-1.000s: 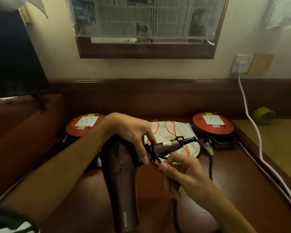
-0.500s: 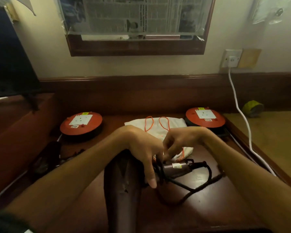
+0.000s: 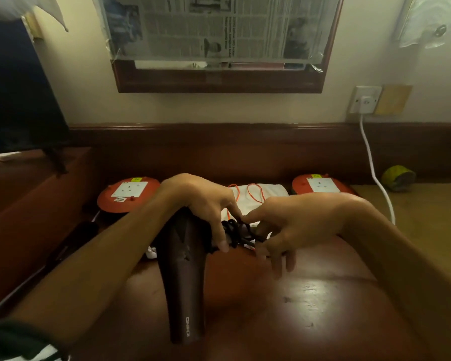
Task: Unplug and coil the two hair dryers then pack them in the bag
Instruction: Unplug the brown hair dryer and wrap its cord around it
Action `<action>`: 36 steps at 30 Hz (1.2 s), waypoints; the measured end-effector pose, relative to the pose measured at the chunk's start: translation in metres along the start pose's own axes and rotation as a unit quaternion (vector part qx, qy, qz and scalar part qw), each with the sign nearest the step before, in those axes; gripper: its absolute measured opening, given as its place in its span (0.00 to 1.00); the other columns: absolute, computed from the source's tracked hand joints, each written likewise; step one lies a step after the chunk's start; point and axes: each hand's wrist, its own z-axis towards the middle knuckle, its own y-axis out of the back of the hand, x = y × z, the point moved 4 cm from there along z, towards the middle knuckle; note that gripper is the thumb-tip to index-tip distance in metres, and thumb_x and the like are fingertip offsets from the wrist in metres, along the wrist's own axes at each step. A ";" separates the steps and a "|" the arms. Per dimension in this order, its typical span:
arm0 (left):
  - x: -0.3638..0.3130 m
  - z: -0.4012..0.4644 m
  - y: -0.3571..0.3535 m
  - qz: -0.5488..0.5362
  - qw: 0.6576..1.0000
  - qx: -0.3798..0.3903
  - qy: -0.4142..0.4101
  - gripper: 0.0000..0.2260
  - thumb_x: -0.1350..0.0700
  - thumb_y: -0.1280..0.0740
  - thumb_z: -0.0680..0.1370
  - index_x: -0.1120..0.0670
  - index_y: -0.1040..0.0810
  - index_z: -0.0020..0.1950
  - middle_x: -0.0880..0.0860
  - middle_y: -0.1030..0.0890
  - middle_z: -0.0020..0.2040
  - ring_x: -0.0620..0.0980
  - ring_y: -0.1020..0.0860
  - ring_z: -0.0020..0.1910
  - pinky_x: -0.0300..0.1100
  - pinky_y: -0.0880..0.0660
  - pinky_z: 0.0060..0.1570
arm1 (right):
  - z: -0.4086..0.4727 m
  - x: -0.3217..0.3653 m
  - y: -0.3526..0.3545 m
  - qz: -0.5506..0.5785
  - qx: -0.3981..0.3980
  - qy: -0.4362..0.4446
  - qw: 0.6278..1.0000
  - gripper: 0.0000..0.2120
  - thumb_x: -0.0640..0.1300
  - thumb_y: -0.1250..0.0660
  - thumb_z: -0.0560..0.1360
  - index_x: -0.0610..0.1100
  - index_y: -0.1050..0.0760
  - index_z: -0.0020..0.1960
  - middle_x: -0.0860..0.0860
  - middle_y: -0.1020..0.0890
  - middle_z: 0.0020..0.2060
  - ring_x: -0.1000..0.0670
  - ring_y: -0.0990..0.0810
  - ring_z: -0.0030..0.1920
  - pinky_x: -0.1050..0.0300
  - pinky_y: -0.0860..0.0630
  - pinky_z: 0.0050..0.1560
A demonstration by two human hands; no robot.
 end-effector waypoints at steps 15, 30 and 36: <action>0.042 -0.046 0.035 -0.163 0.969 -0.162 -0.091 0.23 0.58 0.21 0.73 0.50 0.18 0.68 0.48 0.13 0.56 0.49 0.15 0.56 0.47 0.21 0.62 | 0.011 0.007 -0.051 -0.067 -0.265 0.126 0.954 0.14 0.46 0.41 0.84 0.57 0.28 0.67 0.52 0.16 0.50 0.48 0.19 0.49 0.43 0.22 0.50; 0.002 -0.047 0.017 -0.226 0.959 -0.055 -0.159 0.17 0.62 0.21 0.73 0.58 0.18 0.60 0.60 0.12 0.47 0.60 0.13 0.45 0.46 0.18 0.45 | 0.055 -0.075 -0.016 0.148 -0.114 0.112 0.976 0.13 0.50 0.32 0.80 0.46 0.14 0.43 0.41 0.25 0.30 0.45 0.30 0.29 0.57 0.33 0.31; -0.039 -0.009 -0.024 -0.010 0.995 0.053 -0.085 0.21 0.48 0.18 0.70 0.52 0.17 0.59 0.38 0.16 0.42 0.37 0.19 0.43 0.32 0.23 0.43 | 0.063 -0.060 0.020 -0.041 -0.053 0.008 0.998 0.12 0.46 0.23 0.73 0.36 0.17 0.39 0.52 0.25 0.28 0.55 0.33 0.30 0.58 0.37 0.32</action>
